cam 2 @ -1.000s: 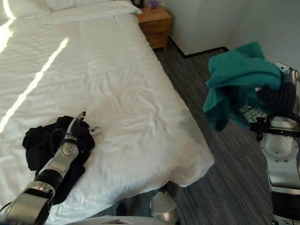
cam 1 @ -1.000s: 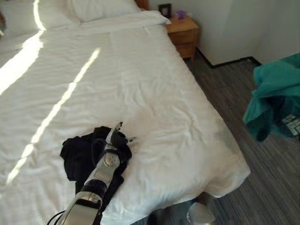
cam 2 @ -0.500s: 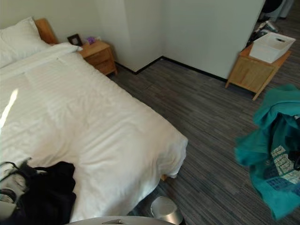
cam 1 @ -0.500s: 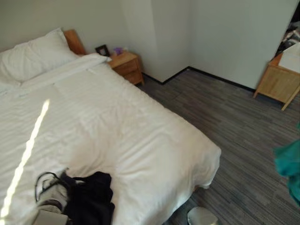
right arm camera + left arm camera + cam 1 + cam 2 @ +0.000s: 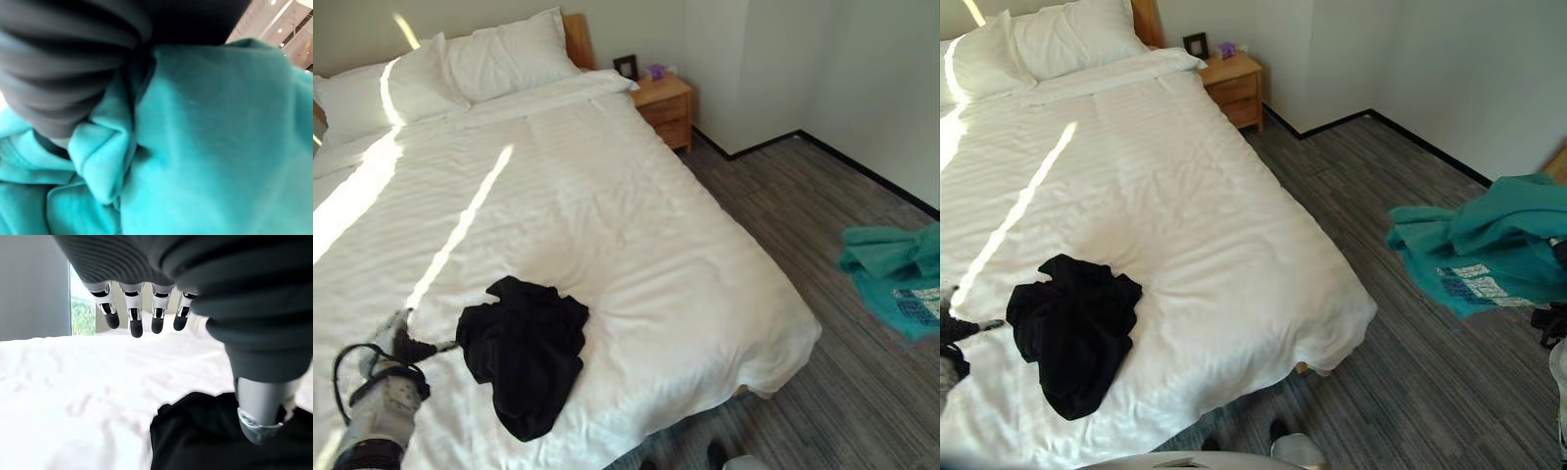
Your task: Pick up bed clothes into laundry basket.
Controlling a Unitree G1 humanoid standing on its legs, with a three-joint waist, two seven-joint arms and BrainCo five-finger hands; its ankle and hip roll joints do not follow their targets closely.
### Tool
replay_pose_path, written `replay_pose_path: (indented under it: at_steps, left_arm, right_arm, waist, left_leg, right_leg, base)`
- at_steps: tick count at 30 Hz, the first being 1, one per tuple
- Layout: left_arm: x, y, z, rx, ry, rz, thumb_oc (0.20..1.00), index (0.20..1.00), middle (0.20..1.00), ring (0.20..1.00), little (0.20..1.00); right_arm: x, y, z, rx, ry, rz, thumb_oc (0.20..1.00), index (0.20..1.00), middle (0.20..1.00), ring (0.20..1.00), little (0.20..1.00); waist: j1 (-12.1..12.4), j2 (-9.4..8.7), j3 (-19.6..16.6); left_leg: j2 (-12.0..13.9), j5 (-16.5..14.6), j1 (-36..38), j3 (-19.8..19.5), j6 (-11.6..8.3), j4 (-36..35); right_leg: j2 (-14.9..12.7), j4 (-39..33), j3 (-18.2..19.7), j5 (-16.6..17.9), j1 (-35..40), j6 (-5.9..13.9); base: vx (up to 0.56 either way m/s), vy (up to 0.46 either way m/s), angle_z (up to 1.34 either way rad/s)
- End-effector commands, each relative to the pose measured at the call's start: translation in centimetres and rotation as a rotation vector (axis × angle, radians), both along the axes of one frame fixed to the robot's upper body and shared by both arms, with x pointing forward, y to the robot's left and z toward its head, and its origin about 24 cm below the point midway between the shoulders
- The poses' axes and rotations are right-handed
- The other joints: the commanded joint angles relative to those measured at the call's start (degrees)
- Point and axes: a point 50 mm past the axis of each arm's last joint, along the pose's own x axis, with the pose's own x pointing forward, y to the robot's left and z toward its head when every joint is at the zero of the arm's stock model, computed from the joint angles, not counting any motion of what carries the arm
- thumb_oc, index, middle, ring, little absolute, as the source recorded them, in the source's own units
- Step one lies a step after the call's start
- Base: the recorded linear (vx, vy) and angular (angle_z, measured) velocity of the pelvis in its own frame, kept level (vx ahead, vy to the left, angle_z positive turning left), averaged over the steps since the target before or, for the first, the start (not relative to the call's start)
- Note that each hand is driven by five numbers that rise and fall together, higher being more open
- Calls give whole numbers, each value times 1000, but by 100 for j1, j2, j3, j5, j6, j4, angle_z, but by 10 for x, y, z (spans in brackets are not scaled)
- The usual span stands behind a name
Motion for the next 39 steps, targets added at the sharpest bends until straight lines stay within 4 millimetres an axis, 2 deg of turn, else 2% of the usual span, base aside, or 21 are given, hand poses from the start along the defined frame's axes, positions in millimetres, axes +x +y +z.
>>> replay_pose_path:
  at_steps: [1,3,4,5,6,8,9,10,11,14,15,17,18,20,21,26,28,30,32,36,39]
  left_arm:
    - [30,-13,11,-30,-97,-42,1000,1000,1000,1000,1000]
    - [35,-27,0,-80,-96,-70,1000,1000,1000,1000,1000]
    - [42,-57,-24,-240,-93,-88,1000,1000,1000,1000,1000]
    - [47,-71,-33,-275,-69,-119,310,310,310,310,310]
    - [46,-82,-44,-301,-16,-142,200,200,200,200,200]
    - [43,-104,-65,-335,96,-200,200,200,200,200,200]
    - [71,-125,-47,-368,-6,-293,200,200,200,200,200]
    - [108,-152,7,-383,-252,-475,200,200,200,200,200]
    - [121,-173,53,-389,-441,-620,200,200,200,200,200]
    - [125,-253,178,-368,-904,-1021,200,200,200,200,200]
    - [113,-279,225,-400,-1114,-1161,200,200,200,200,200]
    - [100,-292,252,-451,-1240,-1236,200,200,200,200,200]
    - [89,-298,260,-477,-1284,-1289,200,200,200,200,200]
    - [75,-291,261,-464,-1328,-1304,200,200,200,200,200]
    - [71,-287,258,-447,-1331,-1296,200,200,200,200,200]
    - [79,-276,223,-511,-1230,-1180,200,200,200,200,200]
    - [82,-276,204,-580,-1170,-1142,200,200,200,200,200]
    - [83,-276,183,-638,-1101,-1103,200,200,200,200,200]
    - [87,-283,166,-676,-1017,-1098,200,200,200,200,200]
    - [91,-292,163,-638,-968,-1131,200,200,200,200,200]
    - [101,-301,168,-595,-960,-1145,200,200,200,200,200]
  right_arm:
    - [5,6,28,-45,-133,48,200,200,200,200,200]
    - [5,5,26,-39,-128,44,200,200,200,200,200]
    - [8,3,20,-6,-117,36,200,200,200,200,200]
    - [11,3,21,-6,-113,38,200,200,200,200,200]
    - [12,3,21,-4,-112,40,200,200,200,200,200]
    - [15,4,26,-14,-117,48,200,200,200,200,200]
    - [14,5,31,-25,-134,57,200,200,200,200,200]
    - [12,2,31,-12,-152,43,200,200,200,200,200]
    - [10,-1,31,-6,-169,24,200,200,200,200,200]
    - [13,1,5,51,-129,-28,200,200,200,200,200]
    - [19,5,3,47,-137,-36,200,200,200,200,200]
    - [31,21,3,35,-158,8,200,200,200,200,200]
    - [34,32,3,1,-145,44,200,200,200,200,200]
    - [36,49,4,-47,-143,101,200,200,200,200,200]
    - [36,56,6,-60,-155,119,200,200,200,200,200]
    - [27,74,15,-59,-245,191,200,200,200,200,200]
    - [30,82,21,-25,-304,241,200,200,200,200,200]
    - [37,101,28,-45,-342,332,200,200,200,200,200]
    - [47,115,28,-39,-327,415,200,200,200,200,200]
    - [57,137,35,-95,-308,524,200,200,200,200,200]
    - [57,149,41,-128,-308,594,200,200,200,200,200]
  waist:
    - [-86,-206,-221]
    - [-99,-202,-206]
    - [-179,-216,-228]
    - [-217,-187,-196]
    - [-284,-197,-204]
    - [-433,-176,-193]
    - [-573,-156,-163]
    - [-696,-125,-104]
    - [-734,-106,-84]
    - [-843,-76,19]
    - [-902,-38,2]
    - [-767,38,127]
    - [-654,78,213]
    - [-411,106,169]
    - [-385,81,129]
    - [-559,63,145]
    - [-475,40,313]
    - [-242,-45,478]
    - [-168,-77,527]
    - [-23,-37,646]
    - [98,10,789]
  left_leg:
    - [16,127,-282,-180,-125,28]
    - [35,195,-298,-160,-131,26]
    - [31,94,-261,-141,-133,25]
    - [51,174,-287,-102,-133,25]
    - [37,97,-270,-93,-129,25]
    - [38,64,-242,-7,-123,25]
    - [37,47,-233,54,-121,25]
    - [39,72,-275,66,-123,25]
    - [21,74,-331,78,-107,25]
    - [18,199,-557,64,-50,25]
    - [3,119,-585,85,-17,25]
    - [110,185,-609,265,-15,25]
    - [273,269,-629,571,-74,40]
    - [578,379,-692,1123,-245,64]
    - [692,476,-764,1303,-292,75]
    - [1031,614,-525,1714,-446,131]
    - [1140,701,-565,1482,-506,393]
    - [766,435,-728,184,-358,818]
    - [291,27,-708,-630,-236,1069]
    - [-21,40,-1051,-745,-241,1209]
    - [-363,432,-1866,-617,-225,1019]
  right_leg:
    - [-460,172,57,-693,677,583]
    - [-458,141,72,-641,672,580]
    - [-509,67,107,-682,725,579]
    - [-491,48,145,-601,697,583]
    - [-510,33,180,-640,709,586]
    - [-534,34,269,-629,681,609]
    - [-539,71,374,-605,632,626]
    - [-562,114,459,-539,529,662]
    - [-609,108,504,-511,464,700]
    - [-629,186,760,-355,168,771]
    - [-612,247,889,-412,89,783]
    - [-468,510,744,-466,-97,692]
    - [-522,790,-127,-580,-154,661]
    - [-895,935,-1724,-874,25,663]
    - [-949,791,-1782,-856,109,692]
    - [-881,214,-704,-642,85,698]
    - [-763,116,-315,-601,69,602]
    - [-509,205,182,-553,-84,435]
    - [-349,128,636,-482,-118,368]
    - [-258,-126,862,-470,40,335]
    - [-76,-170,920,-603,320,240]
  base:
    - [9,-10,-8]
    - [1,-8,-5]
    - [-10,1,5]
    - [75,19,1]
    - [0,0,0]
    - [57,55,-10]
    - [11,73,-15]
    - [-34,80,-28]
    - [-111,62,-37]
    - [-197,11,-49]
    - [-216,-16,-39]
    - [-228,-93,-80]
    - [-242,-178,-198]
    - [-319,-310,-239]
    - [-302,-337,-174]
    - [-79,-260,-177]
    - [-32,-234,-125]
    - [-21,-292,-188]
    - [66,-222,-229]
    - [178,-149,-113]
    - [273,-134,11]
